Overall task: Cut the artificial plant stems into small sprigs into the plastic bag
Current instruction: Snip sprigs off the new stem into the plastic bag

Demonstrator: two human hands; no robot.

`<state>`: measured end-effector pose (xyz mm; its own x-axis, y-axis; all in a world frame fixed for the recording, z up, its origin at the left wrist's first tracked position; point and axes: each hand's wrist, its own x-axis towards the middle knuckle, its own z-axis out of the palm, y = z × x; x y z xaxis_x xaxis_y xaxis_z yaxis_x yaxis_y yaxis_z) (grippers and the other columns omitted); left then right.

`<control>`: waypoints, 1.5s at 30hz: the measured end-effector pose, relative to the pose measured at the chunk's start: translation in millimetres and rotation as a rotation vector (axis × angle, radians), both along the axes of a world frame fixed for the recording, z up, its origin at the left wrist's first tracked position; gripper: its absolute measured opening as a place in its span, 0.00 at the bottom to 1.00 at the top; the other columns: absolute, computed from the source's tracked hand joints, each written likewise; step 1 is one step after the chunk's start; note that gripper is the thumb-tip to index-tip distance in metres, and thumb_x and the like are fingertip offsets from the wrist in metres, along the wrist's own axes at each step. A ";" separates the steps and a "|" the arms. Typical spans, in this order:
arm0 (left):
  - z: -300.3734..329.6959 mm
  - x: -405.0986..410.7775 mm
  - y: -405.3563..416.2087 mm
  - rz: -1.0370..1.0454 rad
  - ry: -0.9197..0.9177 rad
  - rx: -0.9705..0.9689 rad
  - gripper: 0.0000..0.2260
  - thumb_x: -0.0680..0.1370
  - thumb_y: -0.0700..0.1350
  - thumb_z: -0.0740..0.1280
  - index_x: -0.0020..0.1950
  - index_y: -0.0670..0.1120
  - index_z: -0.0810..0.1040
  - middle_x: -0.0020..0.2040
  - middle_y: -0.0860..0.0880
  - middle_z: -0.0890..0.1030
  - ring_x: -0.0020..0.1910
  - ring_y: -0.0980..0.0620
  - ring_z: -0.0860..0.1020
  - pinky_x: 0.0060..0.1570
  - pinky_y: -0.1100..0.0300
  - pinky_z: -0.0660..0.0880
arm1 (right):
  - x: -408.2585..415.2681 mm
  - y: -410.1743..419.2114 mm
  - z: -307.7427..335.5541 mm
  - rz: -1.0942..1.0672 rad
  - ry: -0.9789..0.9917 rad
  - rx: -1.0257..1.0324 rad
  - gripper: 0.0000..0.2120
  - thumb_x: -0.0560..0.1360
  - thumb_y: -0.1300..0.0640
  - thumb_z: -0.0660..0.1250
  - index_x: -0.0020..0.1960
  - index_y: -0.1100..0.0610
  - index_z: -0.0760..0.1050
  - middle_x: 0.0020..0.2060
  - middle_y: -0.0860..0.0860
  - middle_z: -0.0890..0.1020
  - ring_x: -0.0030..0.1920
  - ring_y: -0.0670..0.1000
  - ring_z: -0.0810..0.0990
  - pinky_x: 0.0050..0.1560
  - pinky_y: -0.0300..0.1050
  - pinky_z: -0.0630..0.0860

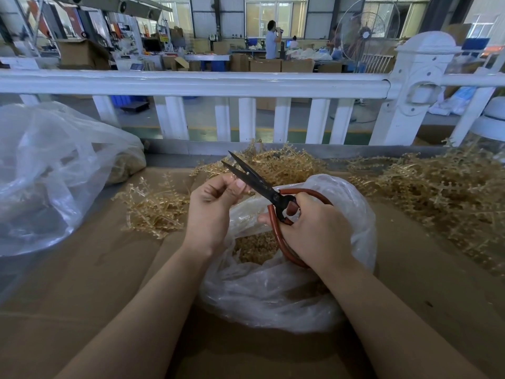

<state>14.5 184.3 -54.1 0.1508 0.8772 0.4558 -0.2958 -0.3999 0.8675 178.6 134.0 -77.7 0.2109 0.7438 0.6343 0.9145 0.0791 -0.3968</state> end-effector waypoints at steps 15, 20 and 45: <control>-3.9 1.9 3.7 -0.025 0.063 -0.172 0.07 0.77 0.37 0.68 0.40 0.43 0.82 0.36 0.50 0.83 0.35 0.56 0.77 0.40 0.64 0.72 | -2.9 3.0 -3.9 0.144 0.290 -0.026 0.23 0.71 0.34 0.66 0.50 0.52 0.83 0.38 0.42 0.84 0.38 0.42 0.81 0.42 0.38 0.79; -4.0 0.4 5.2 -0.075 0.038 -0.255 0.05 0.75 0.41 0.70 0.39 0.45 0.83 0.38 0.50 0.84 0.36 0.56 0.77 0.41 0.62 0.70 | -2.0 6.2 -1.0 0.179 0.437 -0.078 0.09 0.77 0.47 0.71 0.44 0.52 0.82 0.33 0.46 0.83 0.37 0.48 0.83 0.42 0.53 0.82; -0.4 2.5 -0.4 -0.035 -0.038 -0.184 0.03 0.73 0.42 0.71 0.40 0.47 0.83 0.37 0.54 0.82 0.35 0.60 0.75 0.38 0.68 0.72 | 3.8 3.3 -3.2 0.145 0.309 -0.117 0.22 0.70 0.30 0.68 0.54 0.45 0.78 0.41 0.39 0.81 0.43 0.40 0.79 0.43 0.37 0.77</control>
